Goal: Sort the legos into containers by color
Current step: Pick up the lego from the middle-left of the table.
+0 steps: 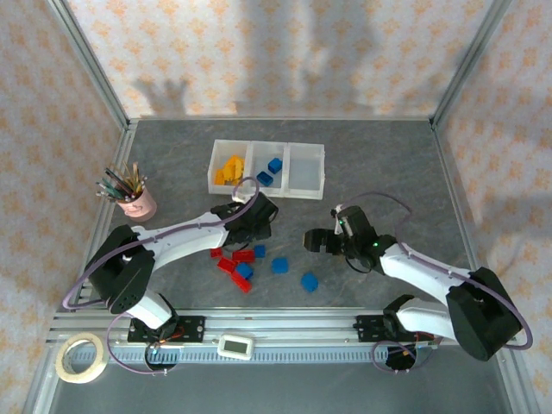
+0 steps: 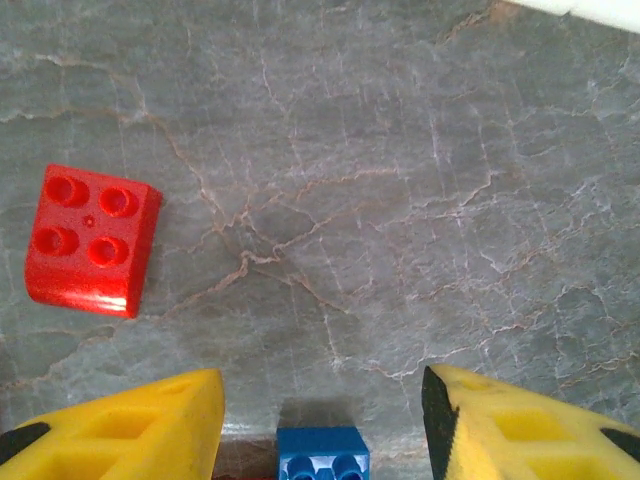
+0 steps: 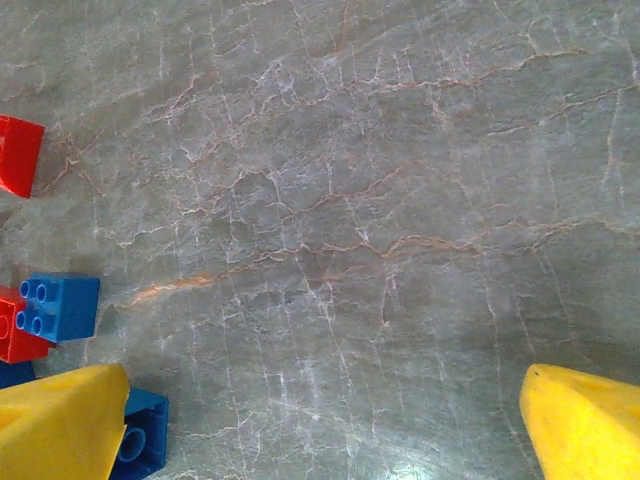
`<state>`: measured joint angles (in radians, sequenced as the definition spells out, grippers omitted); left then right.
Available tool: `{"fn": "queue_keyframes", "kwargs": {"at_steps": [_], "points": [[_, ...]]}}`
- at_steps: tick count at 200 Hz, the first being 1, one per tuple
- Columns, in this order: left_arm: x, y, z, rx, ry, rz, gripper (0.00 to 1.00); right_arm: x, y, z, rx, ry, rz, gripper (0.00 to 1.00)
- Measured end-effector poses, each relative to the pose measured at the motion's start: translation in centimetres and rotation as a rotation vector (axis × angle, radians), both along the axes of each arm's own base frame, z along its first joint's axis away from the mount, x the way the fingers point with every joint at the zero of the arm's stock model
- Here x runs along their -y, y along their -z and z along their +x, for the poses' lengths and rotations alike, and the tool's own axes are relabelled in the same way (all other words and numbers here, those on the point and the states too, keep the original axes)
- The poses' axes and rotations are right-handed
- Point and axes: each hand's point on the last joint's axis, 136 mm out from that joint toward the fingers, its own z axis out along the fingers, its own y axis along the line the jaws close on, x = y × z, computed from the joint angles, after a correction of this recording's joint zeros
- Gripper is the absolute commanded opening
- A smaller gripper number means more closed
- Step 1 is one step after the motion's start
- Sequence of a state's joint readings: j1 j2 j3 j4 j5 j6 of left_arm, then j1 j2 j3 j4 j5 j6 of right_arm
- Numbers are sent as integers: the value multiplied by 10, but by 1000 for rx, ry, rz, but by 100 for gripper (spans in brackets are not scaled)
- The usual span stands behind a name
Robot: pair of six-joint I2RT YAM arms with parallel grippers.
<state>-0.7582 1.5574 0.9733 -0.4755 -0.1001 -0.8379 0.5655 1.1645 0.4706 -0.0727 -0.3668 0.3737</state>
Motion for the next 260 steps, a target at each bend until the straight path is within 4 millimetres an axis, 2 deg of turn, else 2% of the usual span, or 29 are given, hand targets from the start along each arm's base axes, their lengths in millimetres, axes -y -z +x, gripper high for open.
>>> {"fn": "queue_keyframes", "kwargs": {"at_steps": [60, 105, 131, 187, 226, 260], "points": [[16, 28, -18, -85, 60, 27, 57, -1, -3, 3, 15, 3, 9, 100], [13, 48, -22, -133, 62, 67, 57, -3, -7, 5, 22, 4, 15, 100], [12, 57, -26, -154, 68, 90, 53, -5, -12, 8, 32, 5, 23, 100], [13, 57, -25, -150, 73, 101, 37, -6, -13, 8, 32, 4, 26, 100], [15, 56, -24, -149, 74, 97, 35, -7, -16, 10, 36, 4, 28, 100], [20, 49, -19, -136, 78, 85, 35, -10, -30, 16, 58, 5, 38, 100]]}}
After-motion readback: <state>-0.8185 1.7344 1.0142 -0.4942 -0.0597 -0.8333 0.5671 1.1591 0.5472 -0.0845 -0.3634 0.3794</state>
